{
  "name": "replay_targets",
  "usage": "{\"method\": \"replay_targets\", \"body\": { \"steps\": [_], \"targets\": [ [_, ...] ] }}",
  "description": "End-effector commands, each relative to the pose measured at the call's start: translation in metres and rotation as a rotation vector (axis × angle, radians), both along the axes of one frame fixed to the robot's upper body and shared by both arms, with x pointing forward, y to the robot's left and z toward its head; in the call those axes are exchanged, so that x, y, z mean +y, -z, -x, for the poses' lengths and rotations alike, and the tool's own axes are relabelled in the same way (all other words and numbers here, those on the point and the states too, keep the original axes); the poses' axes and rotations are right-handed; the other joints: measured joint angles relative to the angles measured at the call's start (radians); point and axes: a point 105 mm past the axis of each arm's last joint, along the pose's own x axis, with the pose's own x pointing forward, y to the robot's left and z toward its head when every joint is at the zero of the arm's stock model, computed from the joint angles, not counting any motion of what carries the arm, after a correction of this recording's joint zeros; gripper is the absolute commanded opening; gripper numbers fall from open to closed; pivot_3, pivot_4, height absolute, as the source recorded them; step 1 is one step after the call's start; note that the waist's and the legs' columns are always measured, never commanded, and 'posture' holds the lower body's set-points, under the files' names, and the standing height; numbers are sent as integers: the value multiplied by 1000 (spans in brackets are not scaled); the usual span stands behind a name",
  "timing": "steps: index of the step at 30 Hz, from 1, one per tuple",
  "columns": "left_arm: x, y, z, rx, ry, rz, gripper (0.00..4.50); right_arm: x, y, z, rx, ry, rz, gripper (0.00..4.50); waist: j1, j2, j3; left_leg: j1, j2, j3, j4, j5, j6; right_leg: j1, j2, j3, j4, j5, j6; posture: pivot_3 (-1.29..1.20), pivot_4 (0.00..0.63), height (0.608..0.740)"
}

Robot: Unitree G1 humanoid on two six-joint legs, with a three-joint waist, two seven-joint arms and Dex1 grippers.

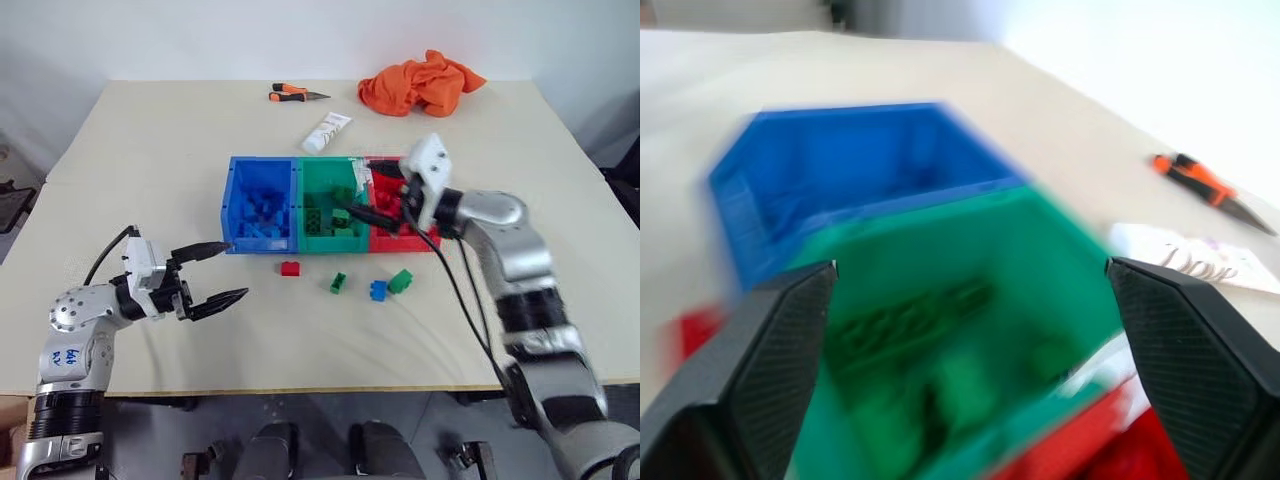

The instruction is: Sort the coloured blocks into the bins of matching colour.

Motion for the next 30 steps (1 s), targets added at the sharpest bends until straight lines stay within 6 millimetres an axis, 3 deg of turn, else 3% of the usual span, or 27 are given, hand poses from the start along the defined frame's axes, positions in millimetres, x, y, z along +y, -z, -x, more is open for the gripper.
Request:
{"method": "replay_targets", "body": {
  "steps": [1,3,6,11,13,15,22,27,30],
  "targets": [
    [11,-4,4,-31,2,-24,4500,-17,-5,39,21,-60,28,4489,5,0,0,-1,0,0,0,0,0,0,0,0,-1,0,0,0,150,740],
    [14,-3,6,-34,13,-26,4500,-27,0,49,41,-45,45,4489,3,0,0,-1,0,0,0,0,0,0,0,0,-1,0,0,0,150,740],
    [19,9,14,0,58,-46,4500,-74,21,65,158,91,109,4489,6,0,0,0,1,2,0,0,0,1,1,0,-3,0,0,0,150,740],
    [20,15,23,-2,141,-52,4500,-122,45,83,262,212,210,4489,7,0,0,1,1,2,1,1,0,4,1,0,-6,0,0,0,150,740],
    [19,17,24,3,177,-67,4500,-148,50,87,293,282,252,4489,7,0,0,1,1,1,0,1,0,5,1,0,-5,0,0,0,150,740],
    [18,14,22,-13,182,-66,4500,-157,50,86,292,306,267,4489,7,0,0,1,1,2,0,1,1,5,0,0,-6,0,0,0,150,740],
    [15,12,21,-33,196,-55,4500,-146,55,85,308,243,294,4489,4,1,0,2,2,2,1,1,1,6,1,0,-6,0,0,0,150,740],
    [12,10,22,-42,190,-51,4500,-114,61,72,293,136,272,4489,3,1,0,2,2,2,1,1,1,6,1,0,-6,0,0,0,150,740],
    [8,10,22,-49,186,-45,4500,-91,67,52,273,82,247,4489,1,1,0,2,2,2,1,1,1,6,1,0,-6,0,0,0,150,740]
  ]
}}
